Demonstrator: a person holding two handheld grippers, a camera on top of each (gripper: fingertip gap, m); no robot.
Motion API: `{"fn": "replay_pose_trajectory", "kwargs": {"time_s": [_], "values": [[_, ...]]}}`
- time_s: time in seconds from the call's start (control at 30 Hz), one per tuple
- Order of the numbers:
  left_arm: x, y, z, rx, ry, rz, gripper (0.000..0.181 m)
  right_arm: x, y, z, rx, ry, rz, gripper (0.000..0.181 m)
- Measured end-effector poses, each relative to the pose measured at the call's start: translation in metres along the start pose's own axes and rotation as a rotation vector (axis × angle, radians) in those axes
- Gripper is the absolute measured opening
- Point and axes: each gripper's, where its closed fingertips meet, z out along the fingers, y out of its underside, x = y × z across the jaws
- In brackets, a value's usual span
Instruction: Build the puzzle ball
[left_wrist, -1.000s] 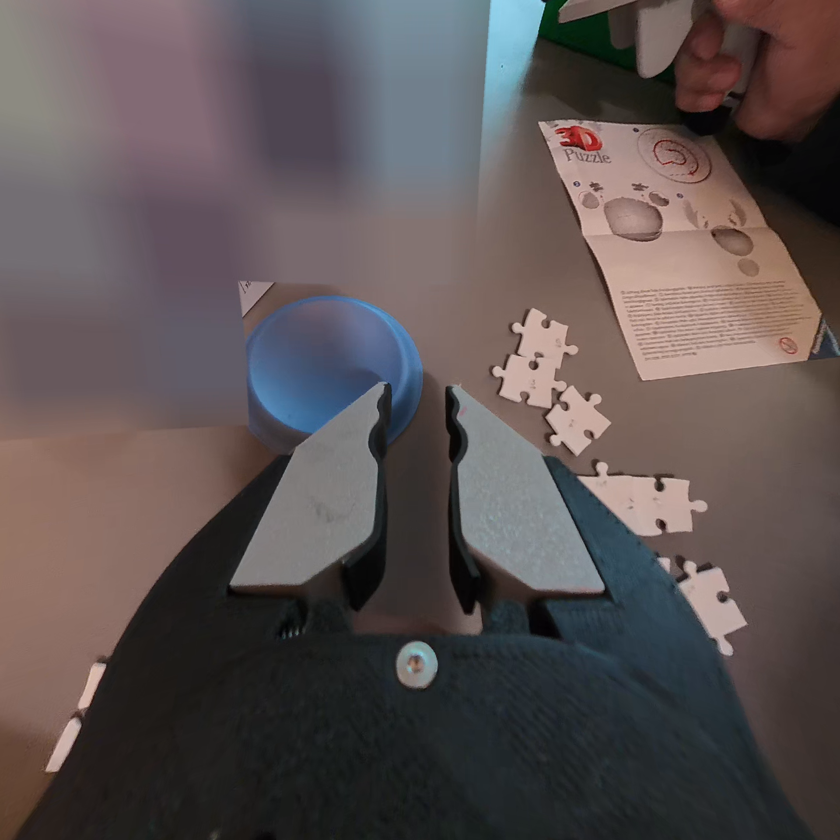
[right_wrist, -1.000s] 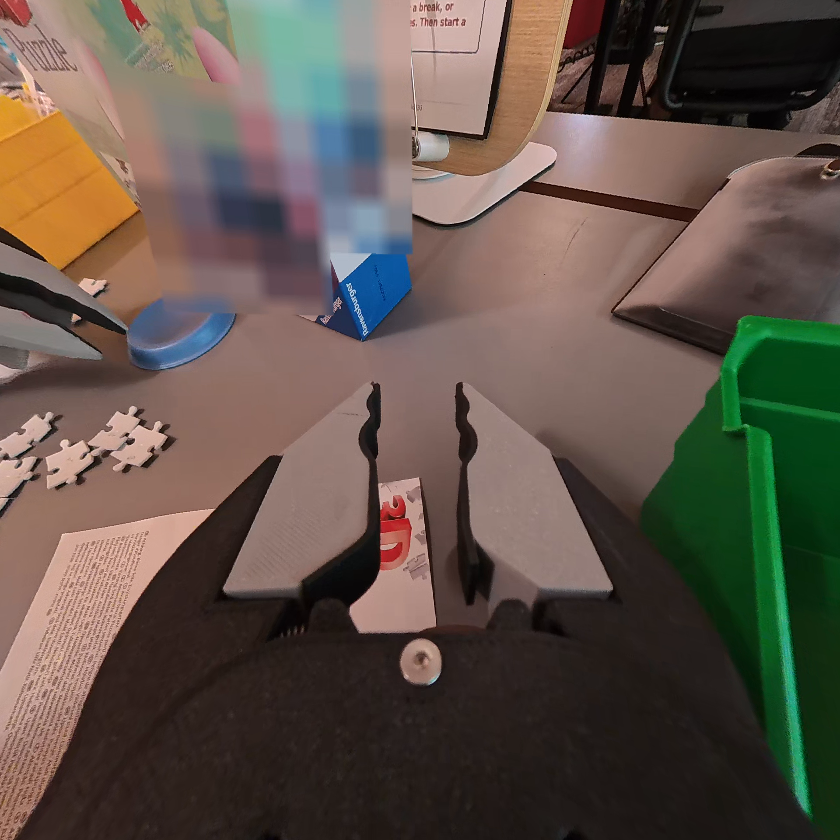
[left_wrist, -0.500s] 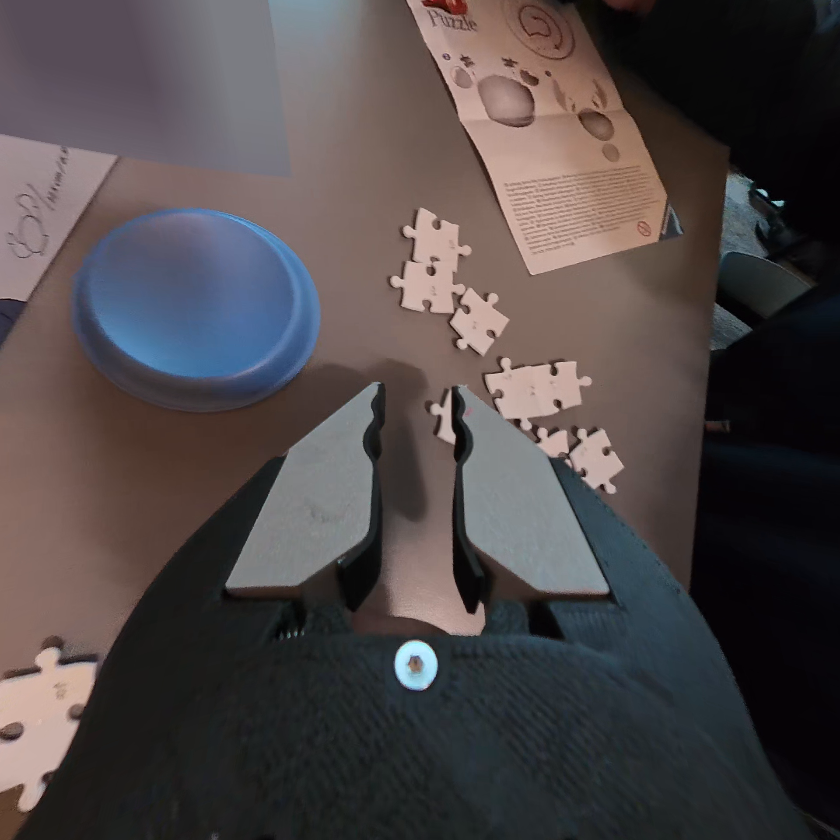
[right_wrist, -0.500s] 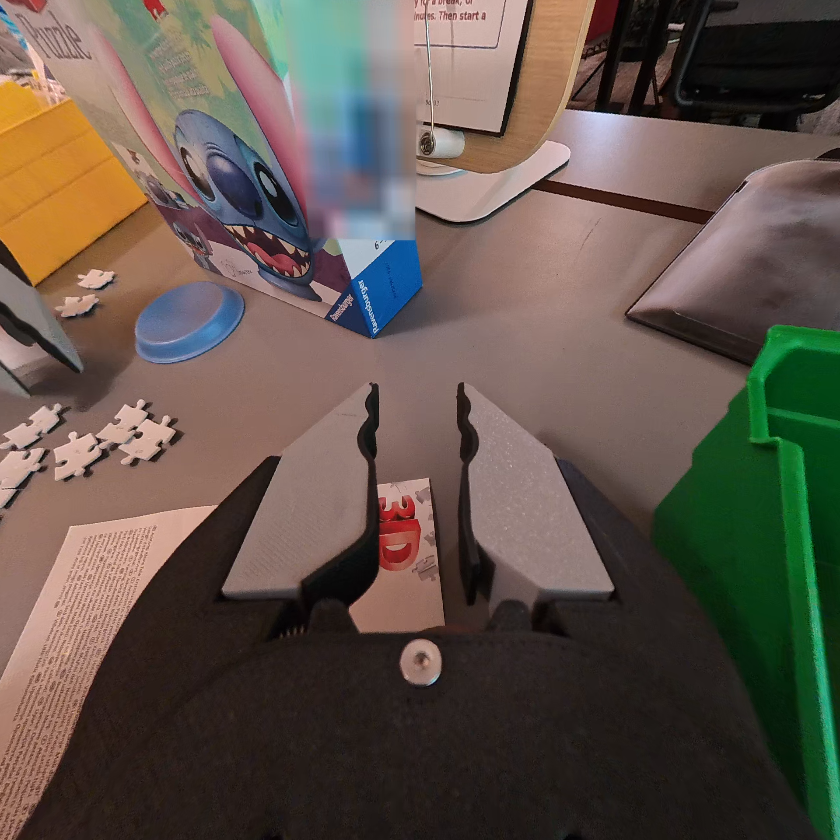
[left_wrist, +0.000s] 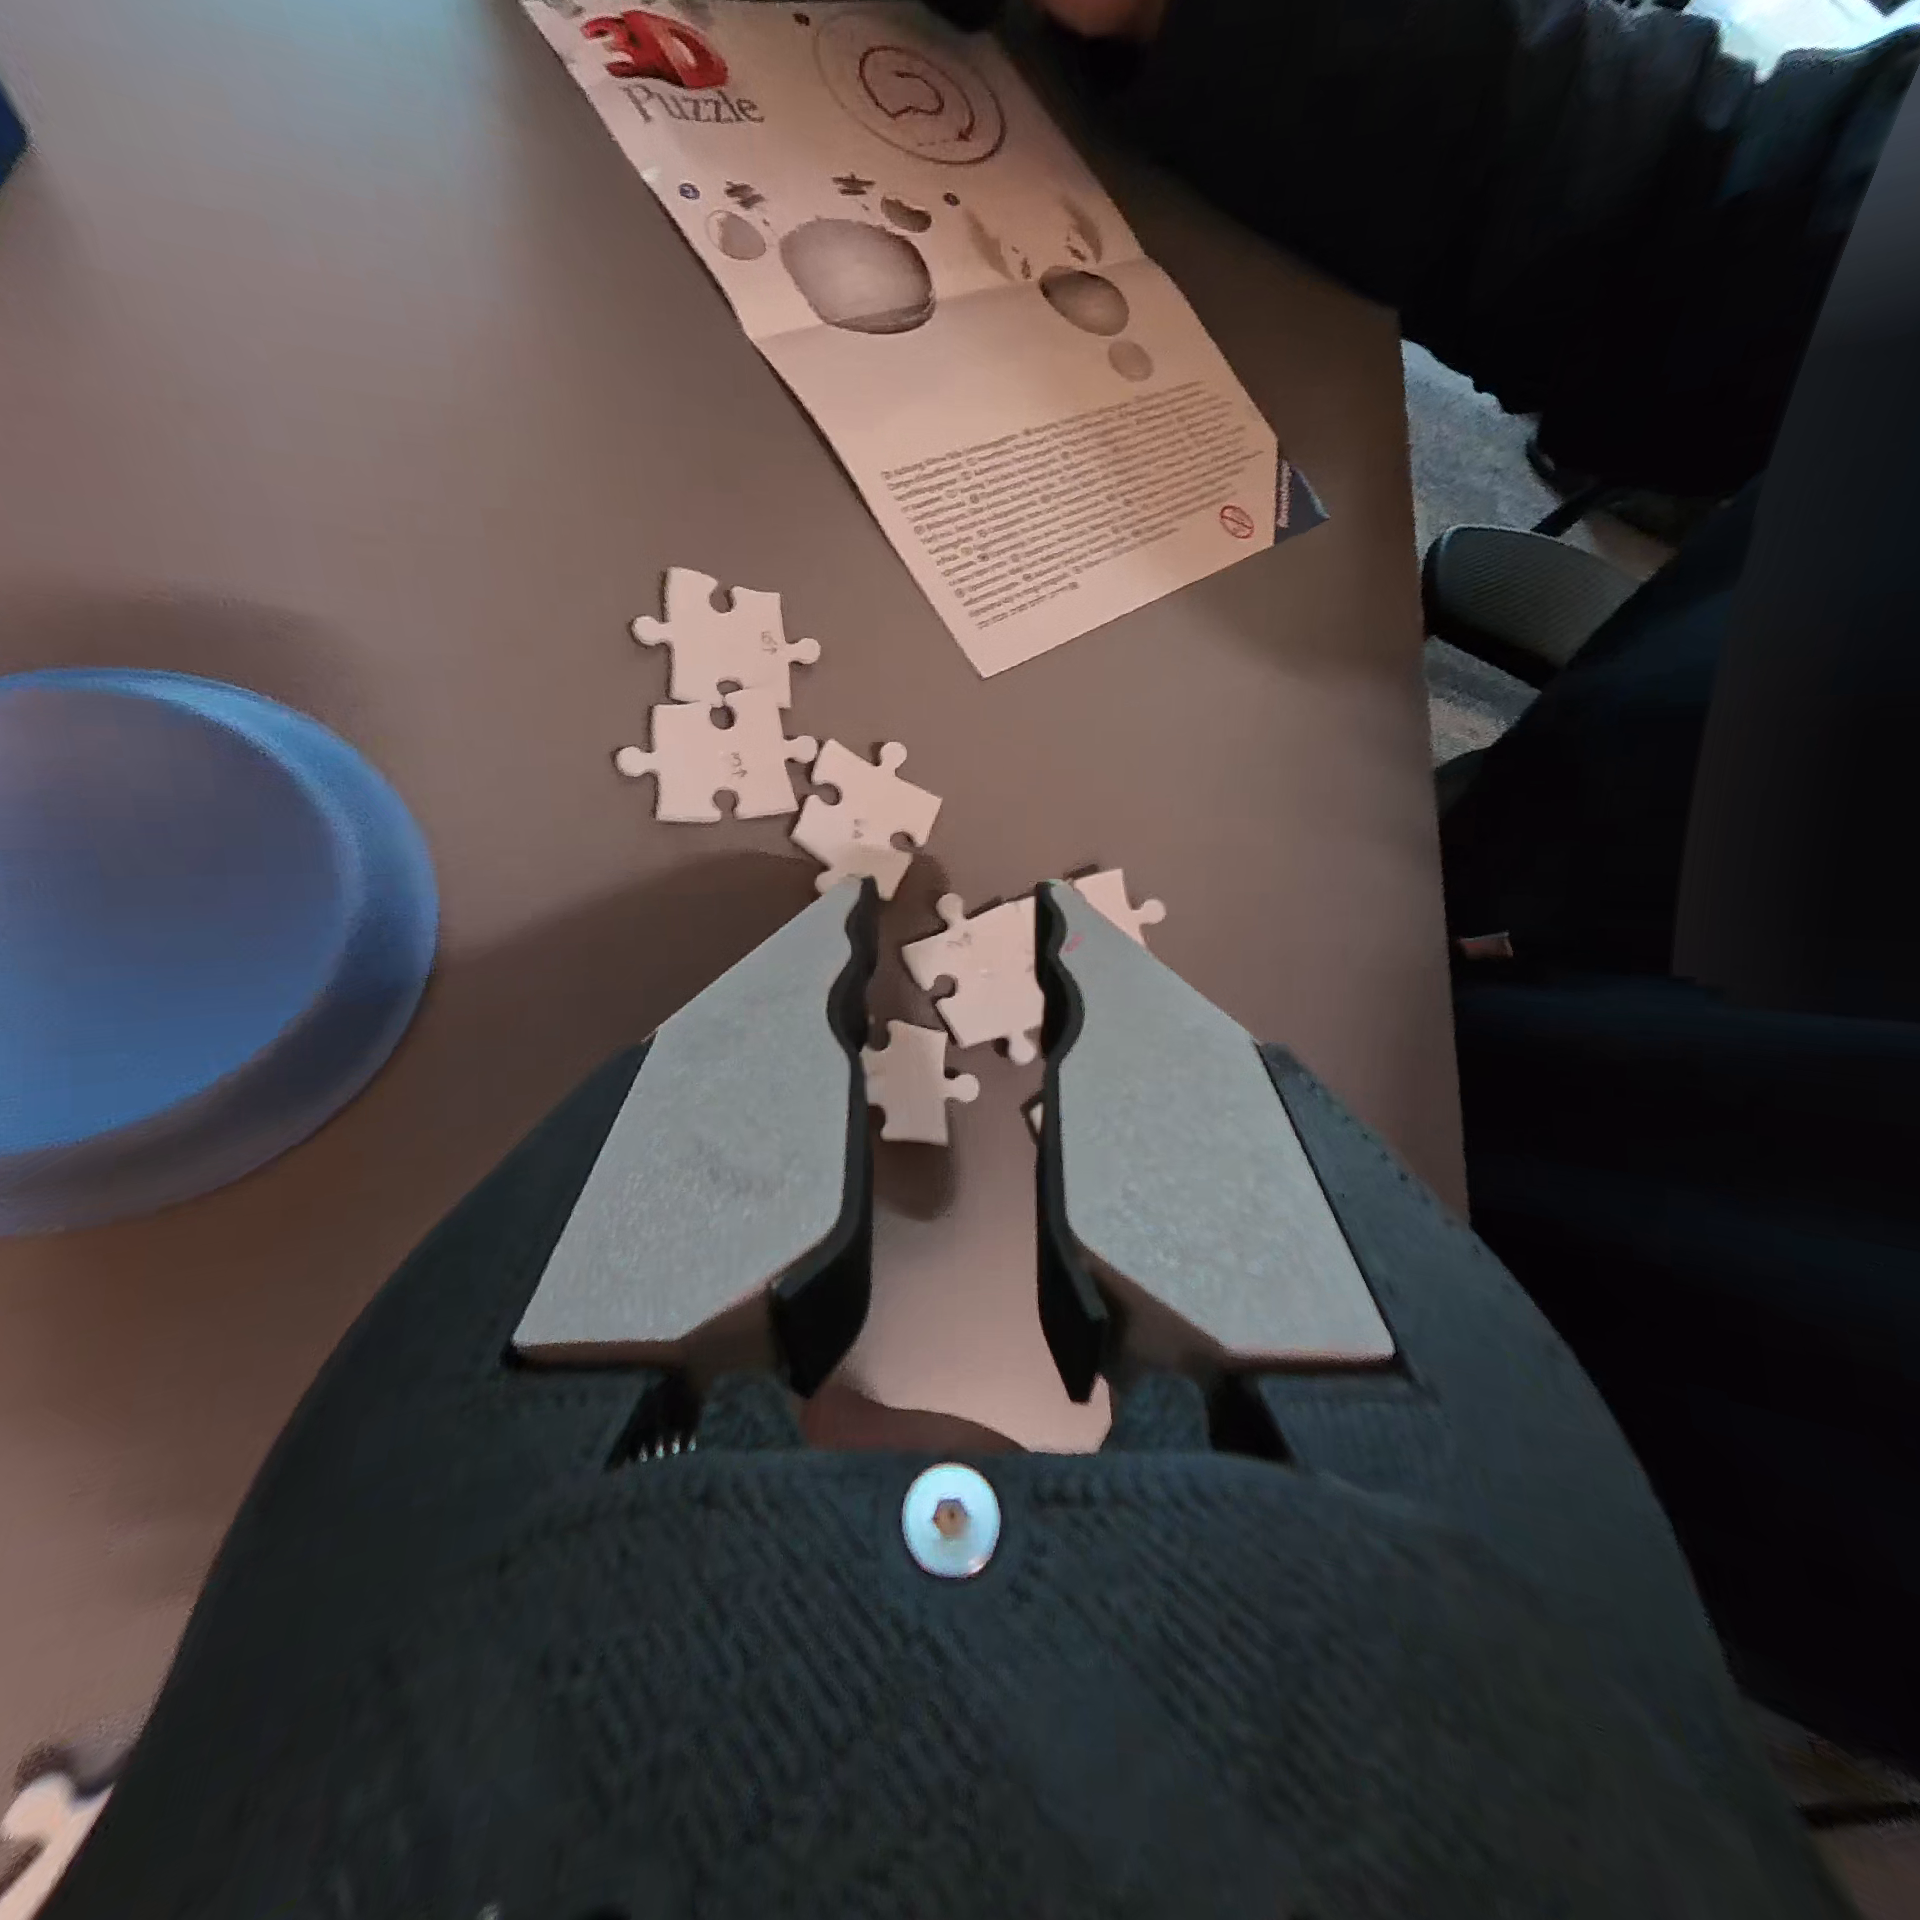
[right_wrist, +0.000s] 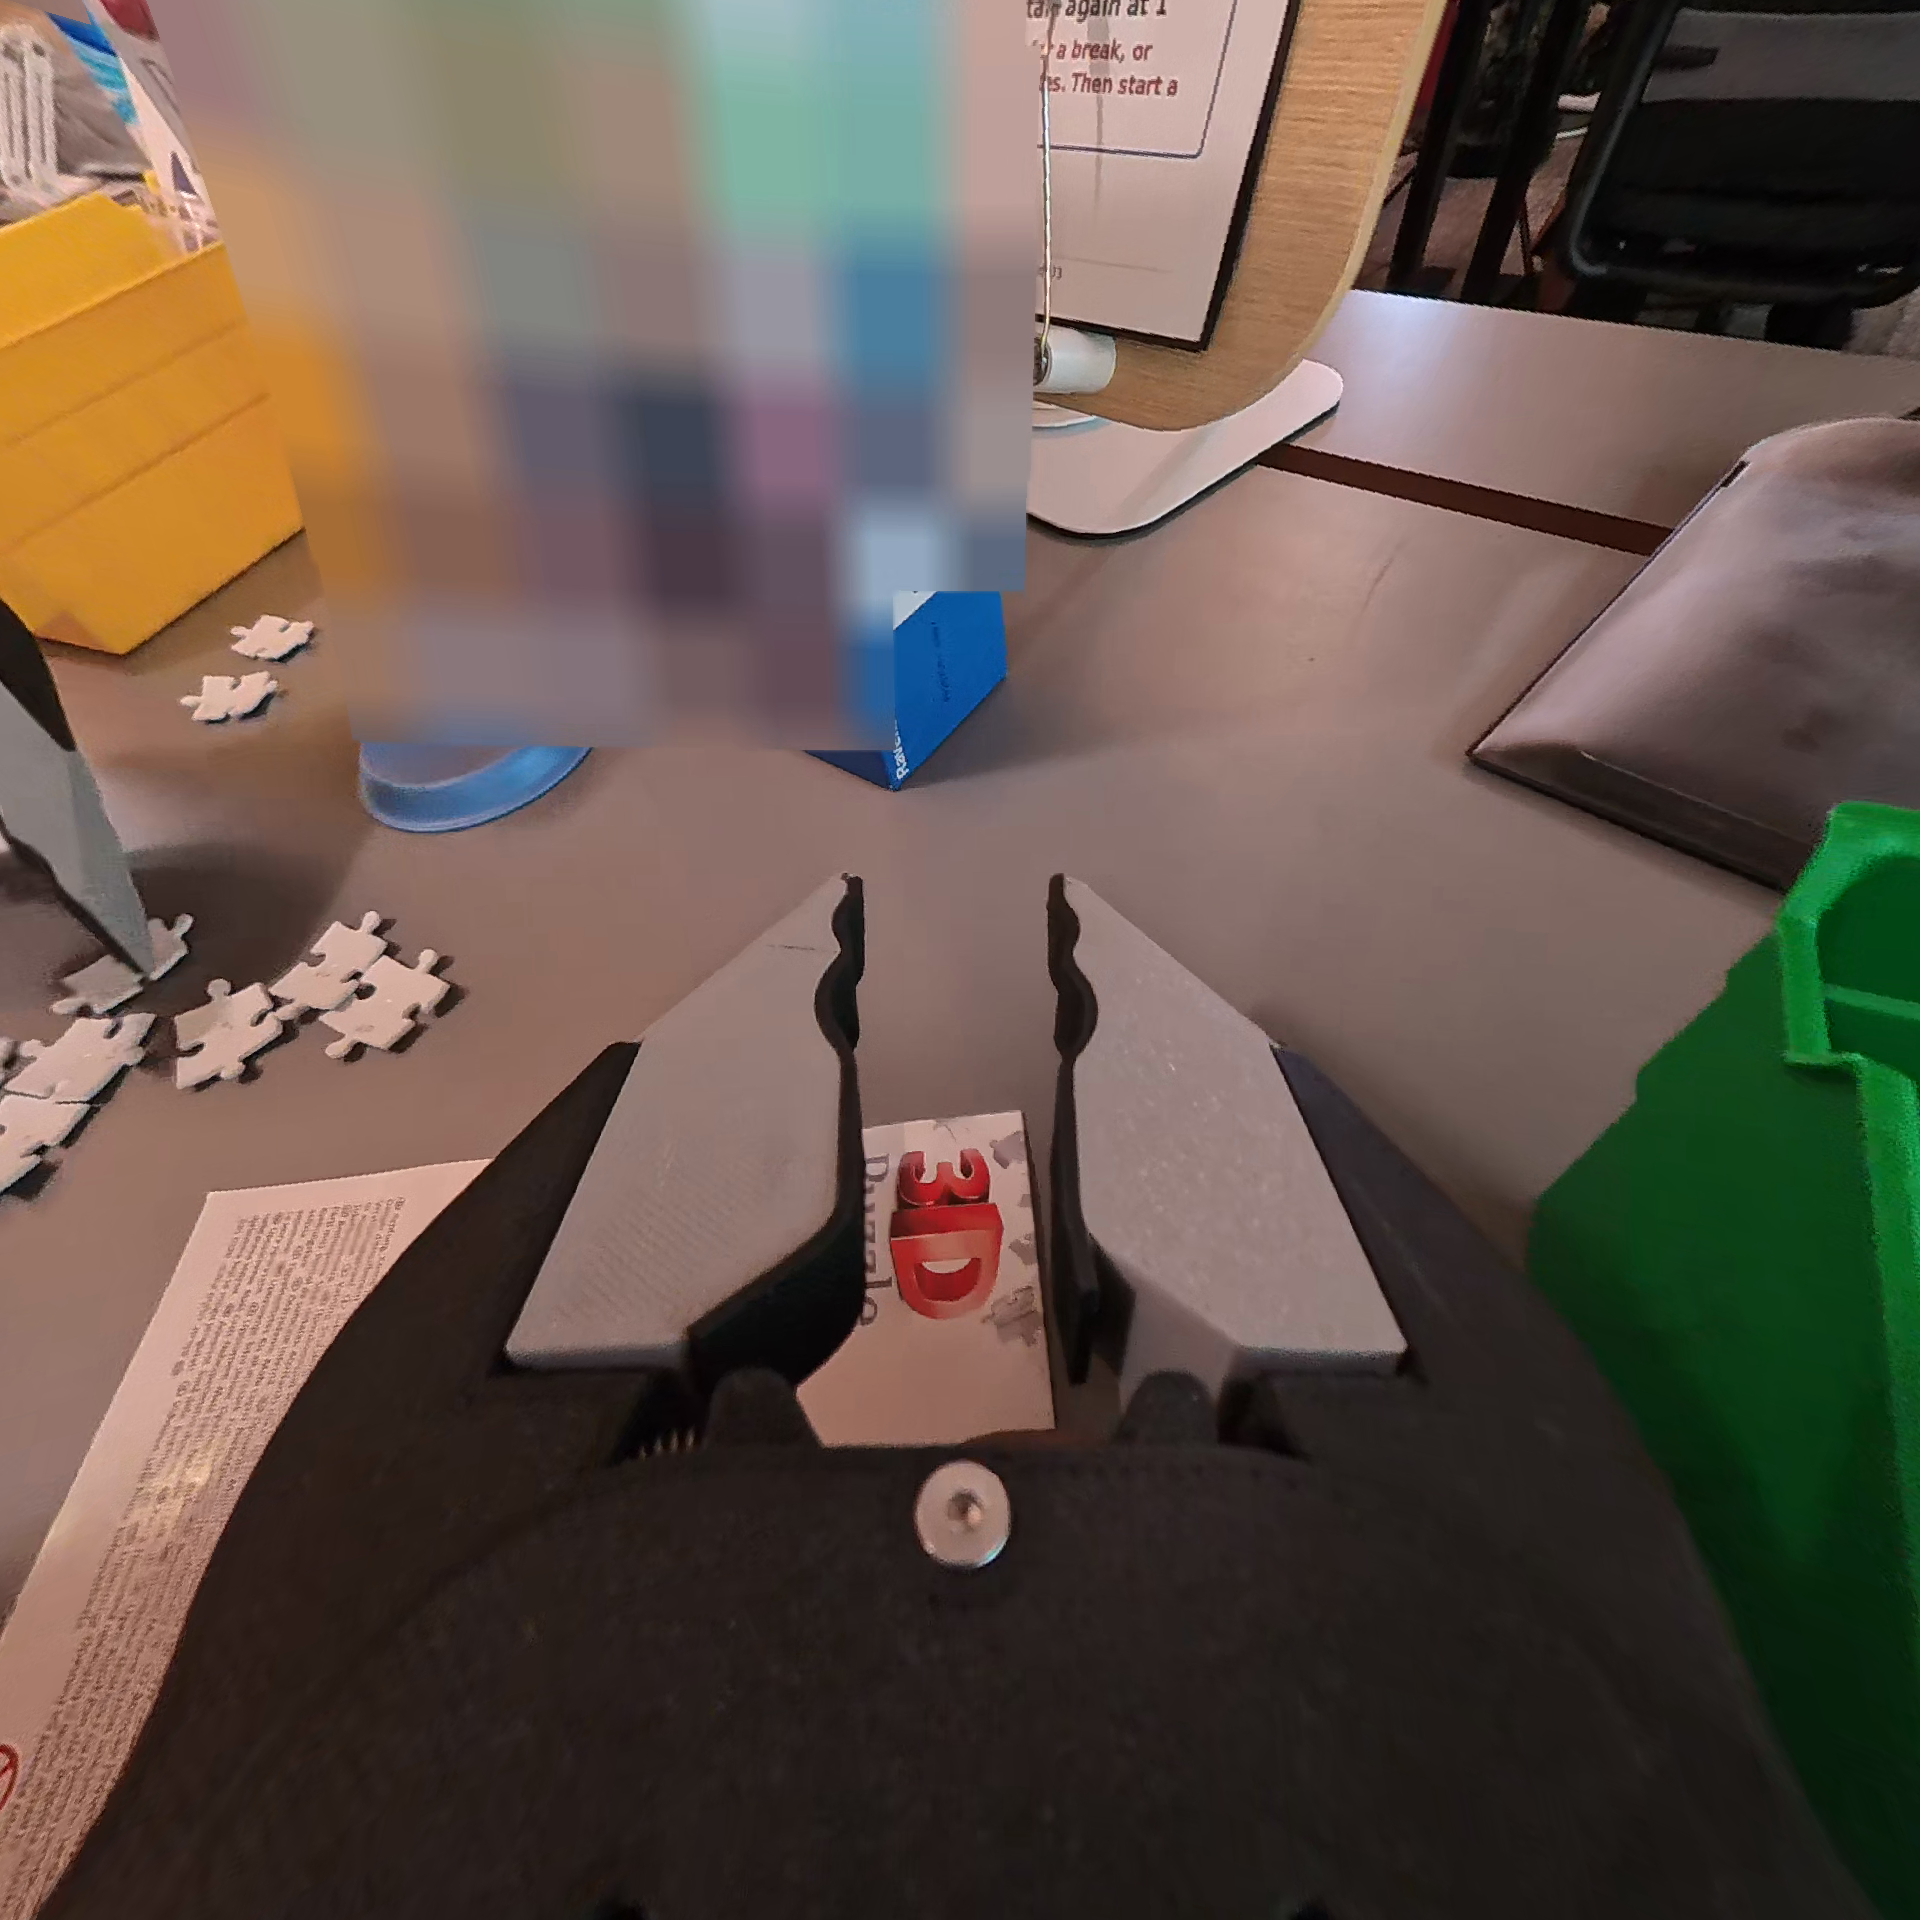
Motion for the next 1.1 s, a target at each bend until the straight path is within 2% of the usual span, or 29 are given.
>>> {"fn": "replay_pose_trajectory", "kwargs": {"time_s": [0.17, 0.47, 0.87, 1.1], "values": [[0.004, 0.017, 0.014, -0.100, -0.020, 0.086, 0.022, -0.010, -0.001, 0.001, -0.001, -0.049, -0.004, 0.041], [0.006, 0.018, 0.018, -0.097, -0.020, 0.117, 0.000, -0.021, -0.007, -0.003, 0.023, -0.104, -0.014, 0.045], [-0.003, 0.015, 0.016, -0.078, -0.049, 0.058, 0.000, -0.013, -0.014, -0.012, 0.056, -0.099, 0.019, 0.045], [-0.023, 0.014, 0.007, -0.072, -0.151, 0.016, 0.000, -0.010, -0.010, -0.011, 0.036, -0.082, -0.010, 0.045]]}}
